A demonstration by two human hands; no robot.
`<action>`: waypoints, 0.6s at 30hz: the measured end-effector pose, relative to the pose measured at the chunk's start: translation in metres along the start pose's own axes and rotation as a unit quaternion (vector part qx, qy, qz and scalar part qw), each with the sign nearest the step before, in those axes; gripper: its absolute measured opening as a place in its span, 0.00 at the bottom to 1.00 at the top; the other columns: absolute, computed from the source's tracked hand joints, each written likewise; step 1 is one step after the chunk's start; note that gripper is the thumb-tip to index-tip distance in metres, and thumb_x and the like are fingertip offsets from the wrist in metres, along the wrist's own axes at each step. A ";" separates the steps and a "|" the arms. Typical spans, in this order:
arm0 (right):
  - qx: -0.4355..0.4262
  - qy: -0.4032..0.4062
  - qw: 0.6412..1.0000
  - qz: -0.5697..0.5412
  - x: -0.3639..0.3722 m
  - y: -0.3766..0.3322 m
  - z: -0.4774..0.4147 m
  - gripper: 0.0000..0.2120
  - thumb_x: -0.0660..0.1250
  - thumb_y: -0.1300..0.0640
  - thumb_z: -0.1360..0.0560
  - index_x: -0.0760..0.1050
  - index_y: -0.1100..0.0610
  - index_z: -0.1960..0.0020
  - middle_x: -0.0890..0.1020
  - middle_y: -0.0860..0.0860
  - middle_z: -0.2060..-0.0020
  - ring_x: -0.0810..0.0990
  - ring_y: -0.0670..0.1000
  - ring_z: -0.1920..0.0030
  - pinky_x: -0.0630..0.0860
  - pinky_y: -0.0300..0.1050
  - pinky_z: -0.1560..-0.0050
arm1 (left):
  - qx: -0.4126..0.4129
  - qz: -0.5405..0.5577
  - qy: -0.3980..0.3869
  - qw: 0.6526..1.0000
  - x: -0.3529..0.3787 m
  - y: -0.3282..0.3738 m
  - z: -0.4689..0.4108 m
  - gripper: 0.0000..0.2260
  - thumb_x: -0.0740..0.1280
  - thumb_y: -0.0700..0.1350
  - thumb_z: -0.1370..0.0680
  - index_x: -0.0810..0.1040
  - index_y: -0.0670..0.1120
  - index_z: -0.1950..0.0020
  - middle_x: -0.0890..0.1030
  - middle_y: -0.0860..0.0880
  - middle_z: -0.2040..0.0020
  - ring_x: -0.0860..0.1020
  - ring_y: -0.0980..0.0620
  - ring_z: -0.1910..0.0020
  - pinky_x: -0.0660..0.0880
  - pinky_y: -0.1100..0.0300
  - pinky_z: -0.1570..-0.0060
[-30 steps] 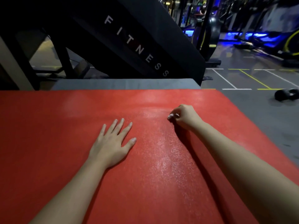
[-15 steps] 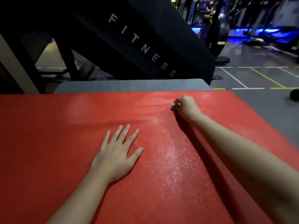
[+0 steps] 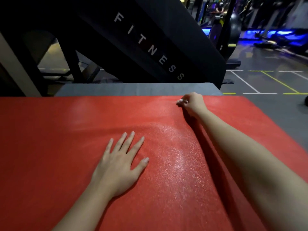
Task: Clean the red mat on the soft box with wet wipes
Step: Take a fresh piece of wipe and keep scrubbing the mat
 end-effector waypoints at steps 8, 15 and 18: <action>-0.103 -0.114 0.985 0.077 -0.008 -0.010 0.007 0.09 0.74 0.45 0.28 0.84 0.51 0.58 0.83 0.48 0.67 0.77 0.44 0.67 0.68 0.38 0.67 | 0.003 0.006 0.021 1.000 0.001 0.000 0.000 0.31 0.36 0.71 0.22 0.39 0.65 0.19 0.39 0.57 0.17 0.34 0.57 0.20 0.39 0.46 0.20; 0.064 0.005 0.993 -0.098 0.015 -0.011 -0.059 0.09 0.75 0.59 0.27 0.83 0.65 0.51 0.80 0.50 0.66 0.79 0.46 0.62 0.64 0.25 0.72 | 0.002 0.012 0.016 1.000 0.003 -0.001 -0.001 0.32 0.37 0.71 0.22 0.40 0.66 0.19 0.39 0.57 0.17 0.34 0.58 0.20 0.40 0.46 0.20; 0.067 -0.009 0.993 -0.094 0.025 -0.022 -0.063 0.10 0.76 0.57 0.28 0.84 0.62 0.51 0.82 0.49 0.63 0.79 0.42 0.61 0.68 0.30 0.66 | 0.002 0.005 0.012 1.000 0.002 -0.002 -0.002 0.32 0.35 0.71 0.23 0.37 0.65 0.19 0.37 0.57 0.17 0.32 0.58 0.20 0.40 0.46 0.20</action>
Point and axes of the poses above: each hand's wrist, its own z-axis away from the middle knuckle, its own x-axis out of the palm, y = z × x, the point moved 6 cm from there along -z, towards the middle knuckle
